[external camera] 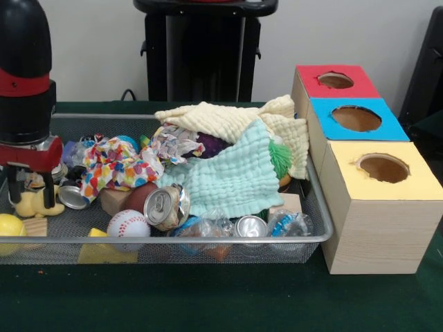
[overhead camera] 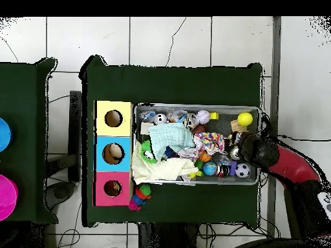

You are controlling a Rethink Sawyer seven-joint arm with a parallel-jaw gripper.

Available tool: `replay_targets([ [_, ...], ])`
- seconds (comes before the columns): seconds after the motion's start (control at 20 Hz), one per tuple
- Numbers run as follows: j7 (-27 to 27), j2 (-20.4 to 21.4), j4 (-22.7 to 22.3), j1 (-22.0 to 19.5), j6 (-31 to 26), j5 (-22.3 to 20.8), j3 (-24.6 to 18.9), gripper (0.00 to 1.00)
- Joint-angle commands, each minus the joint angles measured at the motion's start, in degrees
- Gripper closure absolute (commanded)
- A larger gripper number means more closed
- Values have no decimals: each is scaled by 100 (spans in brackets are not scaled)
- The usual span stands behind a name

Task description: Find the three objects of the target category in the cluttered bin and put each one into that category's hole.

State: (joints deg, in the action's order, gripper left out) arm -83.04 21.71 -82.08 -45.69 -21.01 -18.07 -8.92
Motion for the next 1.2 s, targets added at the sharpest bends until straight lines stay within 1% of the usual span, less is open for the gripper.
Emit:
replay_targets([
  [0.05, -666, -329, 140, 173, -450, -103, 413, 0],
  [0.25, -752, -377, 59, 256, -379, -14, 495, 0],
  [0.4, -770, -592, 128, 287, -196, -66, 614, 0],
  [0.6, -535, -910, 189, 5, 222, -114, 288, 0],
  [0.75, -421, -1017, 190, -109, 190, -83, 131, 0],
  [0.95, -135, -1036, -67, -480, 167, 4, -456, 0],
  [1.0, 2, -997, -224, -631, 258, -34, -731, 0],
  [1.05, 76, -972, -315, -729, 298, -63, -903, 0],
  [1.15, 235, -888, -508, -877, 224, -118, -1186, 0],
  [1.2, 260, -800, -596, -890, 247, -188, -1248, 0],
])
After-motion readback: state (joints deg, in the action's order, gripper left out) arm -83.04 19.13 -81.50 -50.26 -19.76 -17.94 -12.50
